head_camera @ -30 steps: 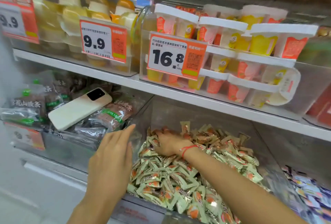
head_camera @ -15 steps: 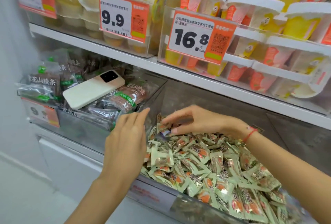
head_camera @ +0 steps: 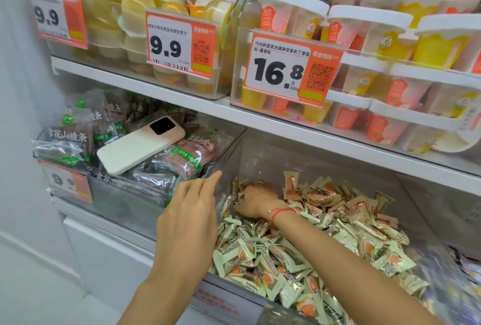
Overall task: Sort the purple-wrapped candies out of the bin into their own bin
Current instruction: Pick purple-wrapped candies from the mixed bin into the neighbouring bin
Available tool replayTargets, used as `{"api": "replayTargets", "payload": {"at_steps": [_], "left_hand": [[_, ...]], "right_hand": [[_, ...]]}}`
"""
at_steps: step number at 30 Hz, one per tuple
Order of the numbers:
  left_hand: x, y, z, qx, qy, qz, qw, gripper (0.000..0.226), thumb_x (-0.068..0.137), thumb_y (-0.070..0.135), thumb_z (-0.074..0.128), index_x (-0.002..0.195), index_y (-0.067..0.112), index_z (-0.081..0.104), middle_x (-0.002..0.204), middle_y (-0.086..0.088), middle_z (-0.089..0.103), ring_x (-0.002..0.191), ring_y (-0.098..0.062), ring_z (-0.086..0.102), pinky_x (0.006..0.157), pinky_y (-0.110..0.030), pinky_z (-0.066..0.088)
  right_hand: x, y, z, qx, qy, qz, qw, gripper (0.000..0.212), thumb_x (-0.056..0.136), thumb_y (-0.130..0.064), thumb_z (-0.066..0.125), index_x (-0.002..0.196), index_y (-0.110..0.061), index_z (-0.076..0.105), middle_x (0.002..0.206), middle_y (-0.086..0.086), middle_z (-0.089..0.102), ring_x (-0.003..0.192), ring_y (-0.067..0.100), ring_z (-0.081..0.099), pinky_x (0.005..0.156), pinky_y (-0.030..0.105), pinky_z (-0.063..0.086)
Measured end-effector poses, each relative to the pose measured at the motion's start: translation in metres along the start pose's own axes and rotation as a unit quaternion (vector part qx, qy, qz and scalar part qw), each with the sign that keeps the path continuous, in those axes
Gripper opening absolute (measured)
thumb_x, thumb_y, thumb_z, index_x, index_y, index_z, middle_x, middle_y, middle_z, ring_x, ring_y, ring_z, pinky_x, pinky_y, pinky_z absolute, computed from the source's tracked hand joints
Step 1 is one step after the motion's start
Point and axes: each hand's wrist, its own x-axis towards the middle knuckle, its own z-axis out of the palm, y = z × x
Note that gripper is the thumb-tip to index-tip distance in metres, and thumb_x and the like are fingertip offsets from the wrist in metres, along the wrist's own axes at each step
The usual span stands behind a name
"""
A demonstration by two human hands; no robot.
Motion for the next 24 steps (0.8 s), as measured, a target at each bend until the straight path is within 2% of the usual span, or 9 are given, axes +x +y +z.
{"api": "replayTargets", "payload": {"at_steps": [4, 7, 10, 12, 14, 16, 18, 21, 24], "left_hand": [[-0.001, 0.000, -0.001, 0.004, 0.007, 0.005, 1.000, 0.051, 0.077, 0.005, 0.074, 0.124, 0.016, 0.061, 0.101, 0.003, 0.068, 0.097, -0.020, 0.059, 0.047, -0.024, 0.048], [0.000, 0.000, -0.002, 0.005, 0.009, 0.013, 1.000, 0.052, 0.075, 0.005, 0.075, 0.124, 0.015, 0.061, 0.101, 0.004, 0.068, 0.097, -0.020, 0.060, 0.048, -0.023, 0.048], [0.000, -0.002, -0.001, 0.012, 0.012, 0.024, 1.000, 0.055, 0.073, 0.001, 0.076, 0.124, 0.012, 0.061, 0.105, 0.000, 0.068, 0.099, -0.022, 0.061, 0.060, -0.031, 0.054], [0.001, -0.002, 0.000, 0.018, 0.012, 0.036, 0.999, 0.055, 0.075, 0.000, 0.072, 0.128, 0.011, 0.057, 0.115, -0.002, 0.064, 0.110, -0.023, 0.055, 0.081, -0.038, 0.052], [0.002, -0.002, -0.003, 0.035, 0.027, 0.056, 0.997, 0.057, 0.076, 0.001, 0.071, 0.129, 0.011, 0.056, 0.125, -0.004, 0.059, 0.119, -0.023, 0.046, 0.096, -0.039, 0.042], [0.004, 0.002, -0.009, 0.029, 0.054, 0.081, 0.995, 0.052, 0.075, 0.002, 0.070, 0.126, 0.011, 0.058, 0.127, -0.005, 0.057, 0.120, -0.024, 0.043, 0.098, -0.038, 0.033], [0.005, 0.013, -0.014, -0.005, 0.068, 0.110, 0.992, 0.042, 0.077, 0.003, 0.069, 0.117, 0.015, 0.064, 0.122, -0.001, 0.060, 0.115, -0.023, 0.046, 0.091, -0.038, 0.037], [0.006, 0.037, -0.016, -0.087, -0.027, 0.105, 0.990, 0.029, 0.088, 0.012, 0.062, 0.112, 0.028, 0.064, 0.113, 0.014, 0.061, 0.108, -0.014, 0.052, 0.077, -0.030, 0.046], [0.013, 0.050, 0.005, -0.050, -0.215, 0.094, 0.971, 0.033, 0.098, 0.025, 0.049, 0.130, 0.033, 0.053, 0.128, 0.011, 0.056, 0.116, -0.016, 0.053, 0.082, -0.034, 0.048]], "right_hand": [[0.013, 0.008, -0.001, 0.092, -0.041, 0.004, 0.995, 0.035, 0.084, -0.042, 0.065, 0.099, -0.010, 0.062, 0.098, 0.006, 0.063, 0.091, 0.023, 0.061, 0.074, 0.028, 0.048], [-0.005, 0.021, -0.019, 0.130, -0.103, -0.033, 0.986, 0.041, 0.078, -0.042, 0.072, 0.097, -0.007, 0.062, 0.093, 0.005, 0.064, 0.084, 0.021, 0.060, 0.072, 0.030, 0.051], [-0.040, 0.035, -0.036, 0.229, -0.037, -0.088, 0.969, 0.059, 0.079, -0.026, 0.074, 0.131, -0.009, 0.051, 0.124, 0.011, 0.060, 0.099, 0.020, 0.062, 0.088, 0.036, 0.052], [-0.068, 0.048, -0.041, 0.260, 0.001, -0.144, 0.955, 0.043, 0.079, -0.018, 0.072, 0.119, -0.018, 0.058, 0.109, 0.009, 0.066, 0.081, 0.016, 0.063, 0.077, 0.038, 0.053], [-0.095, 0.063, -0.041, 0.238, 0.039, -0.172, 0.955, 0.030, 0.082, -0.018, 0.072, 0.110, -0.025, 0.062, 0.100, -0.010, 0.067, 0.081, 0.001, 0.063, 0.078, 0.025, 0.053], [-0.121, 0.076, -0.040, 0.245, 0.088, -0.173, 0.950, 0.029, 0.085, -0.021, 0.071, 0.113, -0.025, 0.065, 0.103, -0.024, 0.062, 0.085, -0.016, 0.057, 0.079, 0.009, 0.043], [-0.142, 0.089, -0.040, 0.271, 0.121, -0.165, 0.941, 0.024, 0.083, -0.022, 0.074, 0.107, -0.026, 0.070, 0.102, -0.024, 0.065, 0.090, -0.016, 0.058, 0.080, 0.008, 0.042], [-0.167, 0.109, -0.035, 0.203, 0.123, -0.157, 0.959, 0.030, 0.076, -0.027, 0.079, 0.103, -0.035, 0.072, 0.106, -0.024, 0.067, 0.103, -0.009, 0.058, 0.090, 0.015, 0.044], [-0.187, 0.125, -0.027, 0.112, 0.112, -0.147, 0.976, 0.056, 0.076, 0.002, 0.065, 0.116, -0.037, 0.067, 0.120, -0.021, 0.062, 0.111, -0.004, 0.055, 0.095, 0.024, 0.046]]}}
